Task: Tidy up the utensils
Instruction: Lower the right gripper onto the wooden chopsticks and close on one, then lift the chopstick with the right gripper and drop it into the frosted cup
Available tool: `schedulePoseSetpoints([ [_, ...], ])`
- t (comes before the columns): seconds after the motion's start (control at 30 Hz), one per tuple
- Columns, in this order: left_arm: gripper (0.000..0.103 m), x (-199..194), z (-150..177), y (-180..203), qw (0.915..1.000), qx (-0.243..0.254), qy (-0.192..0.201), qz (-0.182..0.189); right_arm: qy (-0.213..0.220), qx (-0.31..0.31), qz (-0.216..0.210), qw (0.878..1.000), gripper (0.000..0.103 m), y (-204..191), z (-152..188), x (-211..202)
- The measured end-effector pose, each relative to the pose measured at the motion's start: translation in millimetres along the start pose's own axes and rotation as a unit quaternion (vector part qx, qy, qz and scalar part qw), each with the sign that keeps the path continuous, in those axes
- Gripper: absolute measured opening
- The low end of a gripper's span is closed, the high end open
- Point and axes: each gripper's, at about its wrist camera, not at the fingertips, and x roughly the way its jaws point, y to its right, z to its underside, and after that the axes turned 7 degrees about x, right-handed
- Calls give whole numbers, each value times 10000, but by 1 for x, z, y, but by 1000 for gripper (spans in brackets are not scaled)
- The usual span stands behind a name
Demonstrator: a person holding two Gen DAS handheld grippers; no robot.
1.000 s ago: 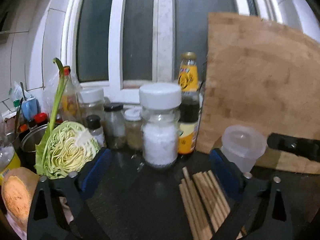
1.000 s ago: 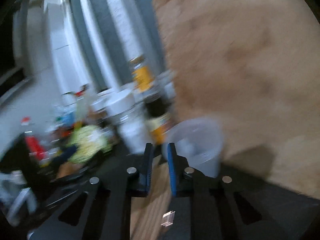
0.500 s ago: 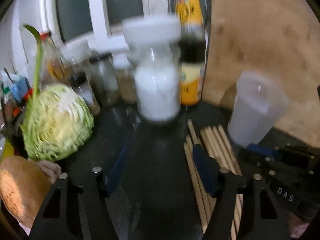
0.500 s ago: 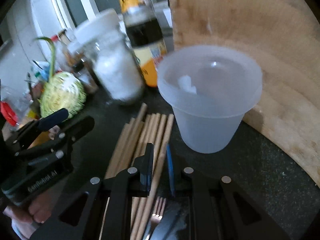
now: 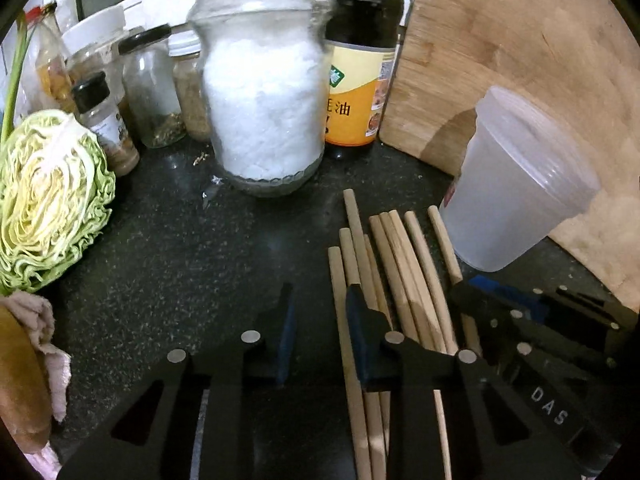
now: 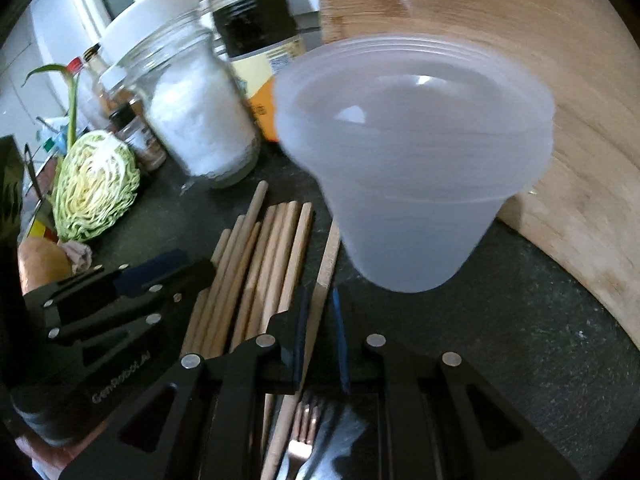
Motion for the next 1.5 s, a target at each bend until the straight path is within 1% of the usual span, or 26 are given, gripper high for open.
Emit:
schedulePoseSetpoints([
  [0.07, 17, 1, -1, 2, 9998, -15, -71, -168, -18, 20, 26, 10000, 15, 2, -1, 0],
  [0.17, 12, 2, 1, 1, 9995, -69, -172, -245, 15, -57, 239, 9997, 15, 2, 0, -2],
  [0.2, 12, 1, 2, 1, 9994, -37, -166, -288, 34, -87, 286, 9995, 15, 2, 1, -3],
  [0.3, 11, 0, 5, 2, 9995, 32, -178, -247, -33, -256, 409, 9988, 15, 0, 2, -3],
  [0.37, 13, -1, 5, 4, 9995, 80, -263, -164, -58, -271, 340, 9990, 15, 2, 0, -9],
  [0.43, 15, -1, 5, 4, 9993, 86, -354, -42, 49, -254, 211, 9994, 15, 6, -2, -18],
  [0.53, 15, -3, 4, 7, 9992, 66, -396, -48, -9, -169, 72, 9998, 15, 12, -4, -20],
  [0.6, 9, 0, 1, 6, 9991, 12, -425, -77, -147, -229, 25, 9996, 15, 12, -4, -17],
  [0.67, 6, 1, -1, 6, 9989, 23, -470, -88, -233, -316, 0, 9992, 15, 10, -3, -14],
  [0.73, 6, 2, -4, 10, 9979, 171, -474, -416, -321, -445, 40, 9985, 15, 7, 0, -12],
  [0.77, 6, -4, -6, 17, 9971, 348, -363, -578, -327, -468, 87, 9983, 15, 2, 2, -9],
  [0.8, 6, -11, -7, 21, 9968, 456, -249, -615, -325, -486, 133, 9982, 15, 0, 3, -7],
  [0.87, 6, -35, -14, 22, 9976, 373, 83, -571, -288, -543, 198, 9979, 15, -7, 4, -1],
  [0.93, 6, -57, -22, 19, 9969, 243, 424, -612, -196, -542, 274, 9980, 15, -9, 5, 0],
  [1.0, 6, -80, -32, 14, 9940, 219, 800, -709, -90, -495, 302, 9983, 14, -8, 5, 1],
  [1.07, 6, -103, -37, 12, 9914, 205, 1107, -660, -21, -495, 295, 9983, 14, -8, 3, 3],
  [1.1, 6, -115, -39, 11, 9898, 187, 1267, -618, -9, -461, 287, 9985, 11, -7, 3, 3],
  [1.13, 6, -124, -39, 10, 9886, 184, 1364, -605, -16, -410, 234, 9989, 8, -5, 3, 2],
  [1.17, 6, -134, -39, 9, 9867, 180, 1506, -593, -89, -342, 59, 9994, 8, -4, 4, 1],
  [1.23, 6, -154, -39, 5, 9820, 158, 1796, -559, -74, -223, -459, 9987, 8, -1, 5, -11],
  [1.3, 6, -171, -34, -3, 9770, 45, 2063, -541, 303, -188, -879, 9955, 8, 0, 4, -34],
  [1.37, 6, -182, -31, -7, 9720, -99, 2307, -437, 921, -231, -1251, 9876, 8, 2, 5, -65],
  [1.4, 6, -188, -30, -9, 9695, -140, 2421, -356, 1185, -218, -1429, 9824, 8, 4, 5, -78],
  [1.43, 6, -193, -29, -9, 9663, -166, 2555, -261, 1536, -161, -1686, 9735, 8, 8, 5, -96],
  [1.47, 6, -195, -29, -8, 9641, -168, 2641, -208, 1819, -125, -1845, 9658, 8, 8, 5, -108],
  [1.5, 6, -198, -30, -6, 9615, -140, 2741, -140, 2141, -113, -1892, 9582, 8, 10, 5, -121],
])
